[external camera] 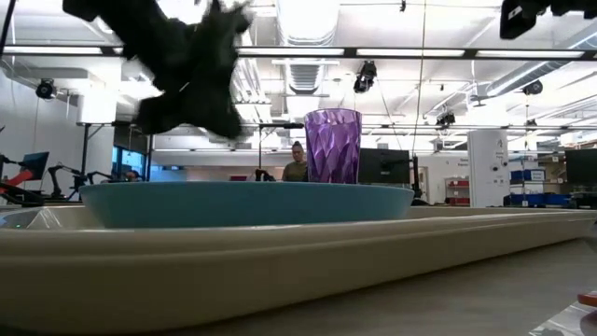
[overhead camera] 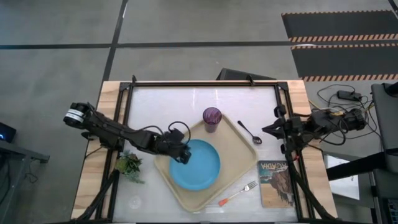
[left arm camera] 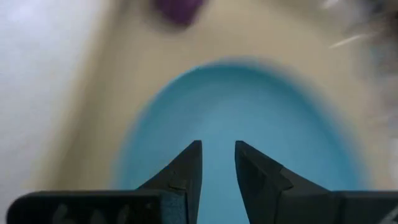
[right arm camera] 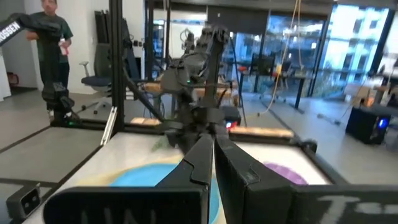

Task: Pick and place plate/cup/fork/spoon on tray
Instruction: Put the blue plate on the light brown tray

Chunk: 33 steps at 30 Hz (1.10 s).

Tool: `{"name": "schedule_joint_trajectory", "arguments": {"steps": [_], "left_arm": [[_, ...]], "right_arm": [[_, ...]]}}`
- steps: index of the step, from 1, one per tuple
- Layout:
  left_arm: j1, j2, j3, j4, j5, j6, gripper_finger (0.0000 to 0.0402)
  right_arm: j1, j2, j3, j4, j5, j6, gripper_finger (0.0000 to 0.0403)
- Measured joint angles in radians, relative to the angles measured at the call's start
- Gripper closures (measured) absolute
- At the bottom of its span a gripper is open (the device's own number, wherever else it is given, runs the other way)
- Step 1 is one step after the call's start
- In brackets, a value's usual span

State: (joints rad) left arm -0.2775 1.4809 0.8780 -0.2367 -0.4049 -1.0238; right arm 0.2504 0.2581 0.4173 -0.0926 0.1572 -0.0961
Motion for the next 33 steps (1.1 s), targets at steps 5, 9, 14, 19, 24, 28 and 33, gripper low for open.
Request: {"name": "schedule_joint_trajectory", "arguments": {"steps": [5, 9, 14, 19, 24, 28, 33], "left_arm": [[-0.056, 0.058, 0.002, 0.352, -0.023, 0.149, 0.0324], [-0.094, 0.136, 0.036, 0.389, -0.038, 0.138, 0.0324], [-0.111, 0.218, 0.07, 0.253, -0.015, -0.001, 0.0324], [-0.11, 0.251, 0.088, -0.037, 0.02, -0.223, 0.0324], [-0.11, 0.246, 0.082, -0.136, 0.035, -0.31, 0.0324], [-0.11, 0.246, 0.087, -0.188, 0.048, -0.332, 0.0324], [-0.11, 0.243, 0.085, -0.252, 0.058, -0.375, 0.0324]], "right_arm": [[0.0, 0.0, 0.022, 0.024, 0.001, -0.082, 0.0394], [0.0, 0.0, 0.043, 0.024, 0.0, -0.133, 0.0394], [0.0, 0.0, 0.058, 0.024, 0.0, -0.19, 0.0394], [0.0, 0.0, 0.068, 0.025, 0.001, -0.235, 0.0394], [0.0, 0.0, 0.068, 0.025, 0.0, -0.262, 0.0394], [0.0, 0.0, 0.068, 0.027, 0.001, -0.271, 0.0394], [0.0, 0.0, 0.068, 0.028, 0.001, -0.273, 0.0394]]}}
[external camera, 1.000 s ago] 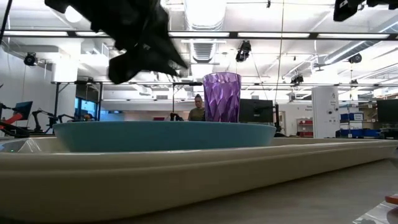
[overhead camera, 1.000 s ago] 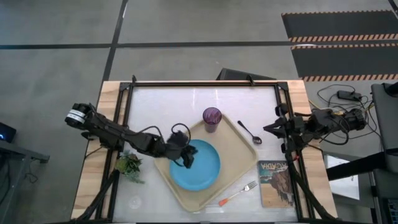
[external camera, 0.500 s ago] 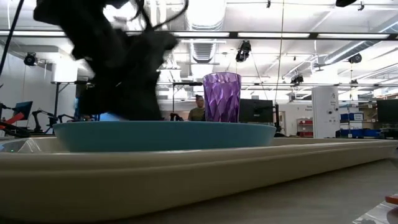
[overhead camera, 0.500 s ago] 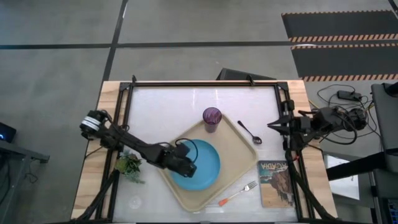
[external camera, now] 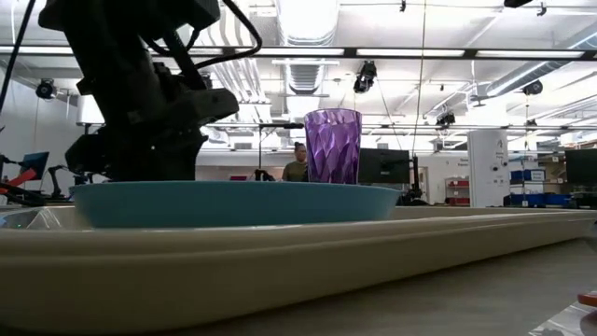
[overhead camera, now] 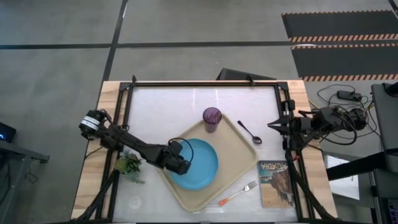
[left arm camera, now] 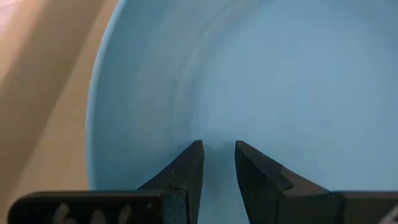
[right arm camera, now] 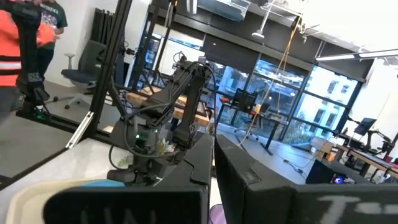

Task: Pick and place plate/cup/fork/spoon on tray
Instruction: Put the blue plate on the light brown tray, then put the spoon beside the blue plate on the light brown tray

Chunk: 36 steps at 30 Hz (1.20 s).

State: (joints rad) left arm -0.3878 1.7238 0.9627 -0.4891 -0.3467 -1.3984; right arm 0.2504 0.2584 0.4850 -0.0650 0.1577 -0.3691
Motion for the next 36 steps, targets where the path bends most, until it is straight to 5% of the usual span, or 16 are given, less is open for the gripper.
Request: {"name": "schedule_joint_trajectory", "arguments": {"steps": [16, 24, 30, 36], "left_arm": [[0.0, -0.034, 0.019, -0.023, 0.011, 0.04, 0.0324], [-0.005, -0.116, 0.026, -0.013, -0.084, 0.14, 0.0324], [-0.025, -0.189, 0.024, 0.188, -0.26, 0.501, 0.0324], [-0.033, -0.218, -0.001, 0.491, -0.296, 0.966, 0.0324]], "right_arm": [[0.0, 0.0, 0.0, 0.0, 0.0, 0.009, 0.0394], [0.0, 0.0, 0.0, 0.0, 0.0, 0.043, 0.0394], [0.0, 0.013, 0.0, 0.002, 0.117, 0.175, 0.0394], [0.0, 0.097, 0.0, -0.034, 0.168, 0.386, 0.0394]]}}
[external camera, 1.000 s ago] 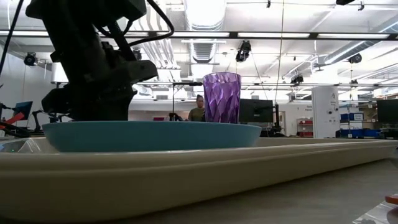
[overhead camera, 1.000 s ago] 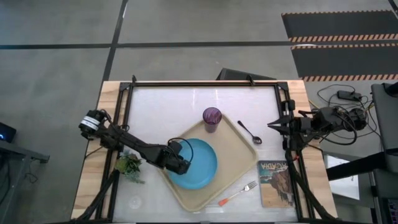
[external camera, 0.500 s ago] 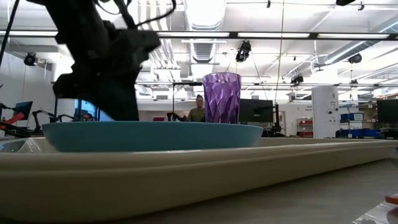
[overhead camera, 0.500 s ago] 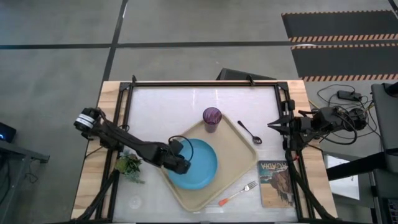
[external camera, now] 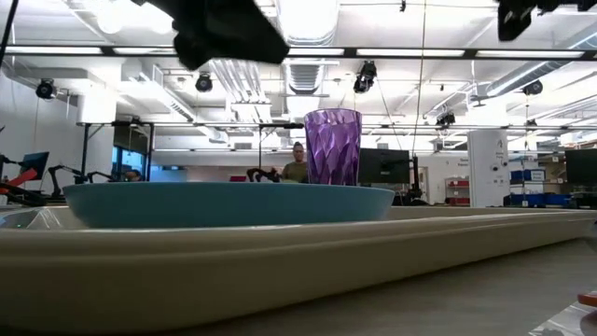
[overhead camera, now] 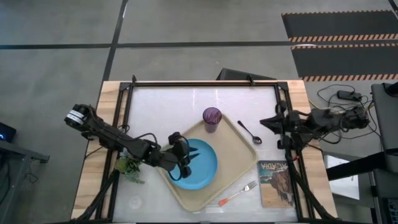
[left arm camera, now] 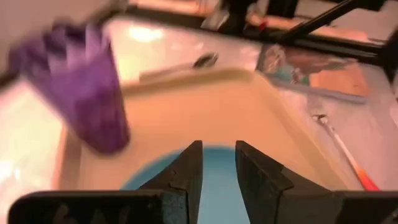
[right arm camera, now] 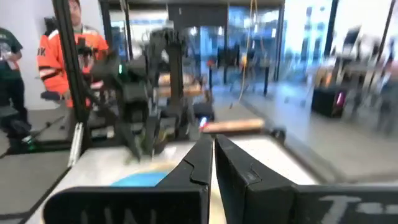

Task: Pick and place plate/cup/fork/spoon on tray
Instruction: Put the spoon beside the blue plate on the light brown tray

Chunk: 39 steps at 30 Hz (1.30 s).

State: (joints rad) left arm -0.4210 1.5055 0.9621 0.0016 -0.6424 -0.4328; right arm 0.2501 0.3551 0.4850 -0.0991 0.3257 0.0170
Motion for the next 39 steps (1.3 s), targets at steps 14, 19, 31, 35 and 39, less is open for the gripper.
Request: {"name": "schedule_joint_trajectory", "arguments": {"steps": [14, 19, 31, 35, 39], "left_arm": [[0.0, -0.043, -0.011, 0.066, -0.002, 0.268, 0.0324], [0.0, -0.071, -0.026, 0.059, -0.002, 0.291, 0.0324], [0.0, -0.089, -0.039, 0.058, -0.004, 0.31, 0.0324], [0.0, -0.089, -0.042, 0.057, -0.005, 0.312, 0.0324], [0.0, -0.089, -0.05, 0.058, -0.006, 0.316, 0.0324]], "right_arm": [[-0.055, 0.27, 0.122, -0.689, 0.007, 0.743, 0.0394], [-0.121, 0.344, 0.133, -0.795, -0.055, 0.817, 0.0394], [-0.407, 0.539, 0.125, -0.704, -0.229, 0.621, 0.0394], [-0.49, 0.595, 0.125, -0.636, -0.281, 0.497, 0.0394], [-0.524, 0.64, 0.125, -0.575, -0.312, 0.434, 0.0383]]}}
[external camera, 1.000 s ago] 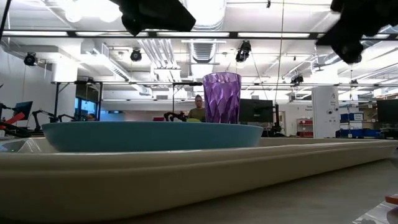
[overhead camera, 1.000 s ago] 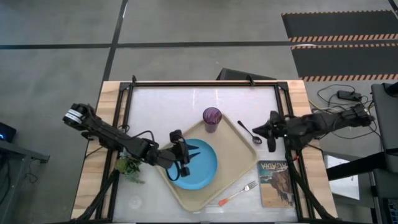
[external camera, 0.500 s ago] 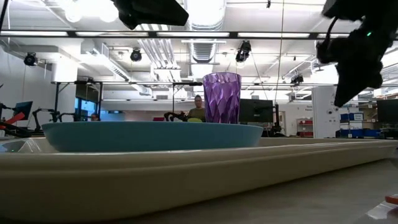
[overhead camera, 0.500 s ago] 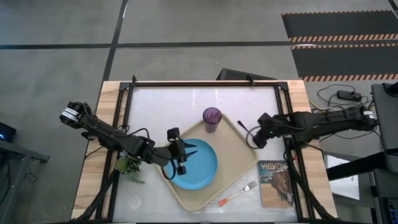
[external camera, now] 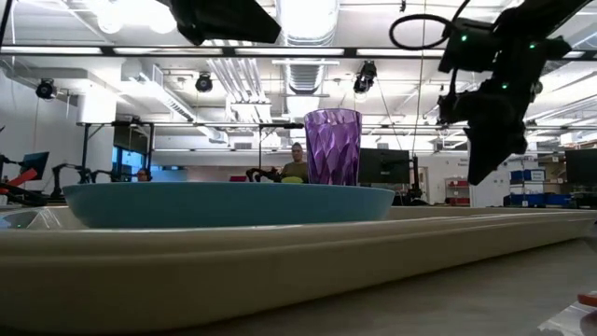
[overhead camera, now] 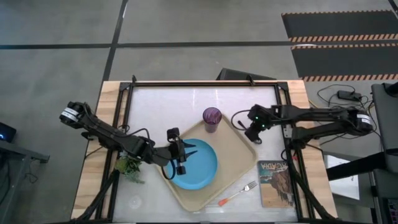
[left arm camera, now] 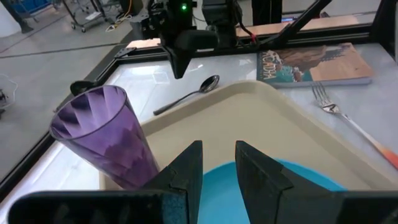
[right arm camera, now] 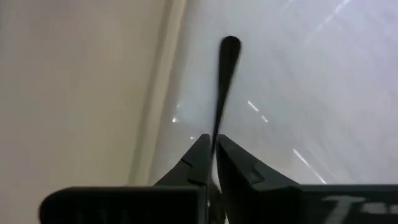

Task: Pick and place plate/cup/fork/spoon on tray
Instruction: Put the spoon beside the blue plate on the light brown tray

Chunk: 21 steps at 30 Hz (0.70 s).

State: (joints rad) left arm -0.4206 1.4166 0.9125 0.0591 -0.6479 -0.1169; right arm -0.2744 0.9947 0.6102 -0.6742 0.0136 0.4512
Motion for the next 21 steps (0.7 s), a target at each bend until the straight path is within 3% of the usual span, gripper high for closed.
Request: {"name": "schedule_joint_trajectory", "arguments": {"steps": [12, 16, 21], "left_arm": [[0.0, -0.005, -0.037, 0.009, -0.023, -0.022, 0.0324], [0.0, -0.005, -0.037, 0.01, -0.023, -0.032, 0.0324], [0.0, -0.005, -0.037, 0.012, -0.023, -0.033, 0.0324]], "right_arm": [[-0.003, 0.109, -0.025, 0.071, 0.039, -0.007, 0.0236], [-0.003, 0.138, -0.063, 0.136, 0.039, -0.007, 0.0216], [-0.001, 0.156, -0.095, 0.184, 0.037, -0.006, 0.0219]]}}
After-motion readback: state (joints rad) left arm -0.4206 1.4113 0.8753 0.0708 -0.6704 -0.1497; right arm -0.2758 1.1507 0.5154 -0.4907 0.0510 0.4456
